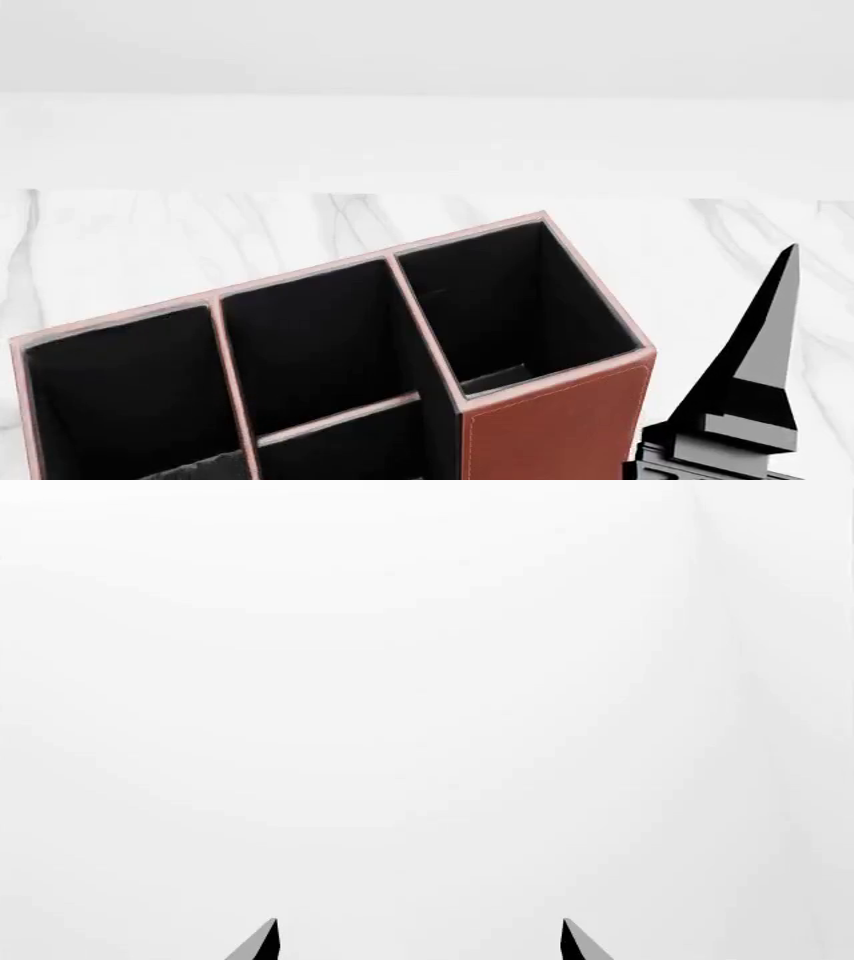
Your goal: Pick up the book and place it in the front compartment of the caddy.
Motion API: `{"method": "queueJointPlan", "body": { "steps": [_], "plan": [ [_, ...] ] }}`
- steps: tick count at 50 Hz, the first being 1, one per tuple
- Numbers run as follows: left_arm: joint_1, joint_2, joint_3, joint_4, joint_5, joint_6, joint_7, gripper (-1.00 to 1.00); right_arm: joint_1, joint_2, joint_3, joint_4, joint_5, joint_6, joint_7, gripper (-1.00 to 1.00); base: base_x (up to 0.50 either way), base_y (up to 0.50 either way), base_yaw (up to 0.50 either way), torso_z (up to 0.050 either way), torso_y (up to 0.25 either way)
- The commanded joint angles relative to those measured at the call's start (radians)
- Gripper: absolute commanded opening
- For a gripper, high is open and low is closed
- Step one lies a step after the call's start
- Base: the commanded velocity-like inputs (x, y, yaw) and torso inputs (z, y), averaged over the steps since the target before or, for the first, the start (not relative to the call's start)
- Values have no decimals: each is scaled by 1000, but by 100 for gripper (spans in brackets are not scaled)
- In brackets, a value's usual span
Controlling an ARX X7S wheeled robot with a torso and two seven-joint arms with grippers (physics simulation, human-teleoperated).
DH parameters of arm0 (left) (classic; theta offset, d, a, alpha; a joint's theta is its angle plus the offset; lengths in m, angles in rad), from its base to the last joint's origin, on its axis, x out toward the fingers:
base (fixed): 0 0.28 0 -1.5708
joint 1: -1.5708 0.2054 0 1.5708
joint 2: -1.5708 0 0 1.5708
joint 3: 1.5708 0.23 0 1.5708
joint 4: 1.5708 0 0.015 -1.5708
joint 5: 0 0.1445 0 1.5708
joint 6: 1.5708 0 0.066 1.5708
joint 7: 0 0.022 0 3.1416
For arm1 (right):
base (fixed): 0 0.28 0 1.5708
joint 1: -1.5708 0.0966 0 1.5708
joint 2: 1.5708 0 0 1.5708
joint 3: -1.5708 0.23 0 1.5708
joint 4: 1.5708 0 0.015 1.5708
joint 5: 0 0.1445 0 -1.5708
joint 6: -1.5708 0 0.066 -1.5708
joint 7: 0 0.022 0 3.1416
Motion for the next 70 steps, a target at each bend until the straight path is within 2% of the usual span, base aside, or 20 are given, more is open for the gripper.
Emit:
{"method": "queueJointPlan", "body": {
  "steps": [1,5,7,23,37,49,50,70],
  "plan": [
    [53,47,58,-36,55,18,-9,100,-9,7,8,1,4,-14,2,100,0,0,0,0,0],
    [72,51,62,-52,71,35,-10,100,-9,11,10,-1,8,-14,6,100,0,0,0,0,0],
    [104,53,39,-84,16,65,-38,100,-7,12,9,-2,9,-13,8,100,0,0,0,0,0],
    [176,36,145,-99,212,95,50,100,-10,20,8,-3,8,-25,12,100,0,0,0,0,0],
    [171,34,234,-112,328,102,108,100,-10,24,1,1,0,-31,14,100,0,0,0,0,0],
    [163,46,272,-118,364,103,117,100,-17,32,8,-2,5,-40,22,100,0,0,0,0,0],
    [164,46,275,-120,368,106,120,-100,-16,33,7,-3,6,-39,23,100,0,0,0,0,0],
    [133,39,287,-114,370,103,130,-100,-16,41,4,-2,9,-49,29,100,0,0,0,0,0]
  ]
}}
